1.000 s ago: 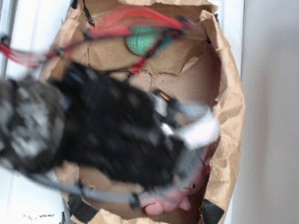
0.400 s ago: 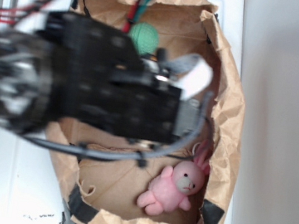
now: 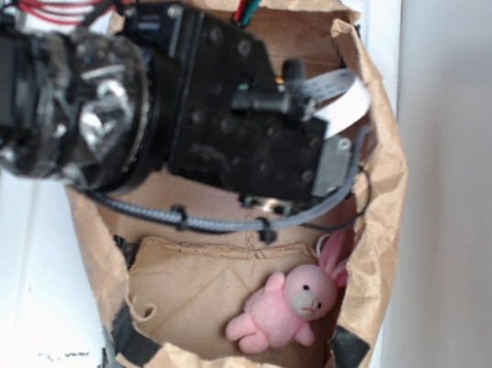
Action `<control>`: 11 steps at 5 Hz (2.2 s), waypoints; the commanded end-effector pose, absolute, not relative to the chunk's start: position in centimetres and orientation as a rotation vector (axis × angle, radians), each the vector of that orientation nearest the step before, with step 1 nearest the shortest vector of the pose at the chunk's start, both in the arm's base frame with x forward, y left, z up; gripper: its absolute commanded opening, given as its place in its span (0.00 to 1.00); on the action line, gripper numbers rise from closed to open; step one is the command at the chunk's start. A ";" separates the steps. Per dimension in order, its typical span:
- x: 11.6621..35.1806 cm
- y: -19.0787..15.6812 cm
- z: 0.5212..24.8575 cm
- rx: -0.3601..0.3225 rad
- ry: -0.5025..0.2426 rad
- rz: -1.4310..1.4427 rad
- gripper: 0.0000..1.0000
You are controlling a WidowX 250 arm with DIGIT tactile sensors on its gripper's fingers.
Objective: Grab the green ball.
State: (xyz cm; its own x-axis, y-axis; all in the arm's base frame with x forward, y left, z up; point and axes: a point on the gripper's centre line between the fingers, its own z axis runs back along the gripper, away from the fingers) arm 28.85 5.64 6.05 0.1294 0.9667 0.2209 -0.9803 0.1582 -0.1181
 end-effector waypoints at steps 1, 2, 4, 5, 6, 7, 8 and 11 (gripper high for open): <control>28.5 6.5 7.0 0.071 -0.354 1.462 1.00; 28.0 6.4 6.8 0.045 -0.389 1.538 1.00; 28.4 7.9 7.1 0.074 -0.310 1.594 1.00; 29.1 8.2 6.7 0.090 -0.319 1.608 1.00; 29.2 8.7 6.3 0.095 -0.335 1.616 1.00; 29.9 9.3 5.8 0.137 -0.361 1.638 1.00; 30.9 10.1 5.2 0.185 -0.378 1.665 1.00; 29.4 11.0 4.9 0.277 -0.407 1.611 1.00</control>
State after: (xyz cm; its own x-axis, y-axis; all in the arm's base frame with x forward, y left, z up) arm 29.81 10.26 3.17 -0.0378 0.9104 0.4120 -0.9988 -0.0210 -0.0453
